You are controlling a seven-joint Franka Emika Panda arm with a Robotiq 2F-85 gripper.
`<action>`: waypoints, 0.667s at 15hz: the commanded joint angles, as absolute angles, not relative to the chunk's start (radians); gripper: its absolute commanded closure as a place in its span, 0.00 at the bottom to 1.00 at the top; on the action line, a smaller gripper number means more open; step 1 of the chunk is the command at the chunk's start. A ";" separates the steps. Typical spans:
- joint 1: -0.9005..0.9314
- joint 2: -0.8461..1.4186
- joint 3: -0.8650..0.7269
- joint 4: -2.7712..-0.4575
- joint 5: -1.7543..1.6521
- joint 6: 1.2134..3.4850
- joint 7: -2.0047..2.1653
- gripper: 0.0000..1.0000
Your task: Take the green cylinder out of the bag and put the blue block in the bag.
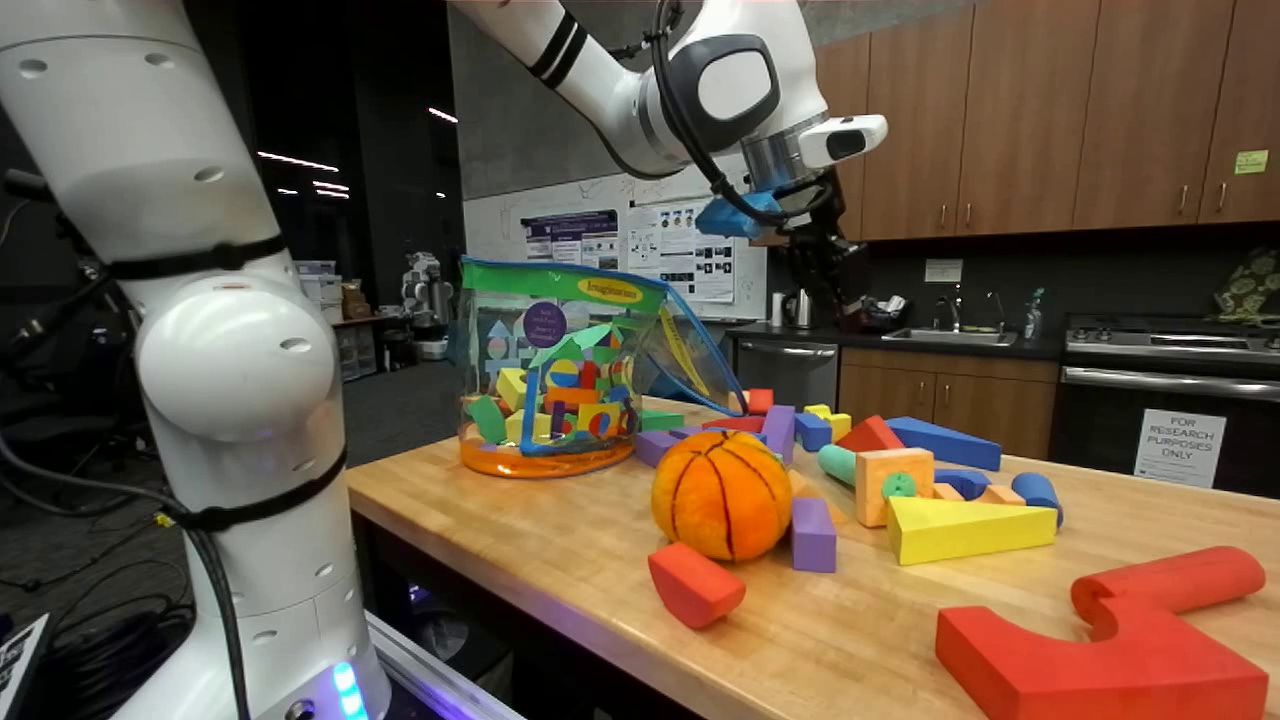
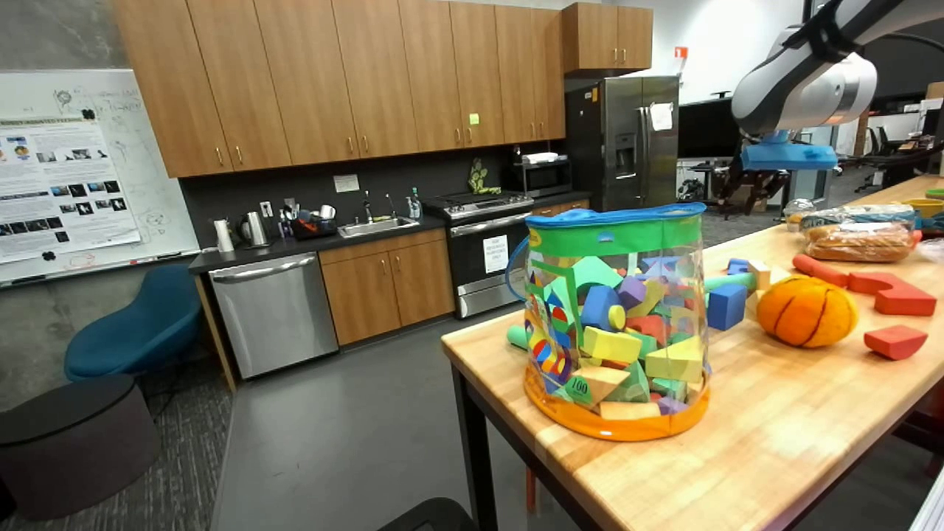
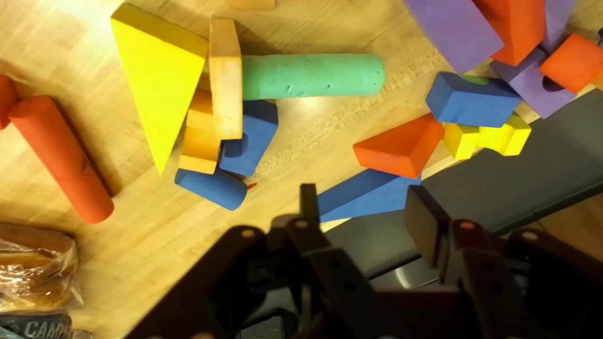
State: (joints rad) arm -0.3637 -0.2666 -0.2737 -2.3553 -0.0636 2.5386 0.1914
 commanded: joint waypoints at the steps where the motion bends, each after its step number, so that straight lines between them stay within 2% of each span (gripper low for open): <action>1: -0.366 -0.266 -0.274 -2.354 -0.065 2.535 0.192 0.22; 5: -0.359 -0.276 -0.277 -2.363 -0.047 2.495 0.184 0.02; 10: -0.347 -0.271 -0.278 -2.380 -0.044 2.363 0.154 0.00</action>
